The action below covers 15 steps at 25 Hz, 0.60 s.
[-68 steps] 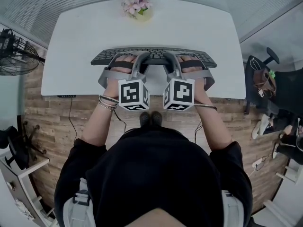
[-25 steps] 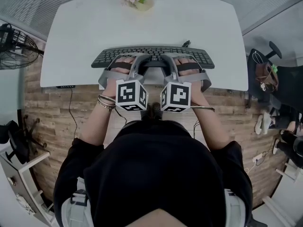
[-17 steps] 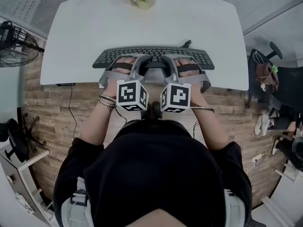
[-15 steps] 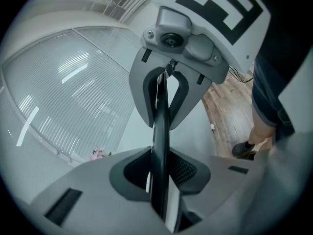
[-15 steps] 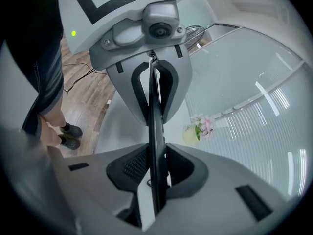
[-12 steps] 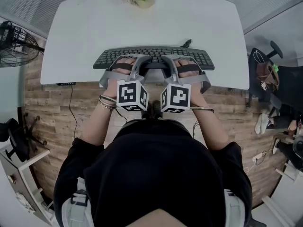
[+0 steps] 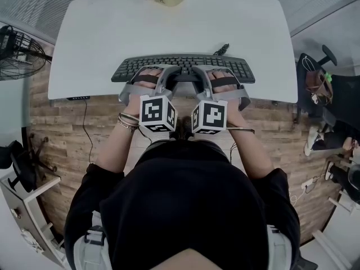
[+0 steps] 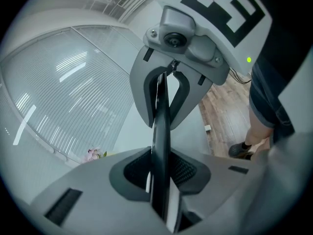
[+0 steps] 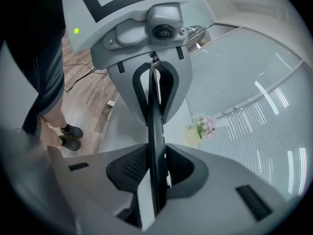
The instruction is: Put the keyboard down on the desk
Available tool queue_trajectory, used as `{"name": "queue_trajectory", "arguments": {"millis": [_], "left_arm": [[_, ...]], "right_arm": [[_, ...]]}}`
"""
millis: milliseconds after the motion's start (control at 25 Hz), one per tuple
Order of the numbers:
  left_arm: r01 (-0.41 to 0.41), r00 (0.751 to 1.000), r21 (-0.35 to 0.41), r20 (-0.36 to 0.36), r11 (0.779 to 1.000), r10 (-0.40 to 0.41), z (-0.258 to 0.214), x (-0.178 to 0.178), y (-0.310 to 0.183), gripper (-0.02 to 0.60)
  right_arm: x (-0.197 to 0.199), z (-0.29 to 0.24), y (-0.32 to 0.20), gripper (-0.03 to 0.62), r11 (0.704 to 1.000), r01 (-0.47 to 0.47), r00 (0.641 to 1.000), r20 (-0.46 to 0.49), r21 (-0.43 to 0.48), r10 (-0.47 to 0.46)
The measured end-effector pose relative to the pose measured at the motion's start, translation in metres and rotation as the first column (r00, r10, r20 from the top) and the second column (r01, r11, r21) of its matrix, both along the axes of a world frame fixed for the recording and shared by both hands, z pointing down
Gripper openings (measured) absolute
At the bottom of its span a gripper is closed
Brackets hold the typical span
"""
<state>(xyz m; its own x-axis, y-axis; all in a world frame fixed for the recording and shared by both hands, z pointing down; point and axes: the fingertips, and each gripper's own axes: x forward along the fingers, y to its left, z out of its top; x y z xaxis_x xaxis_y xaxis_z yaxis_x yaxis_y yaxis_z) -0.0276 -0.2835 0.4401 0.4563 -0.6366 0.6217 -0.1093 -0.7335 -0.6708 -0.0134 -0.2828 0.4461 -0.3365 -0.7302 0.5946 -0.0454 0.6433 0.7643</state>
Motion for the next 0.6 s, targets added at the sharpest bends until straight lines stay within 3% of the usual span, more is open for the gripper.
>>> {"name": "queue_trajectory", "arguments": {"millis": [600], "left_arm": [[-0.009, 0.999, -0.010, 0.032, 1.000, 0.010, 0.007, 0.001, 0.011, 0.101]], "right_arm": [[0.000, 0.012, 0.013, 0.093, 1.000, -0.004, 0.997, 0.074, -0.031, 0.006]]}}
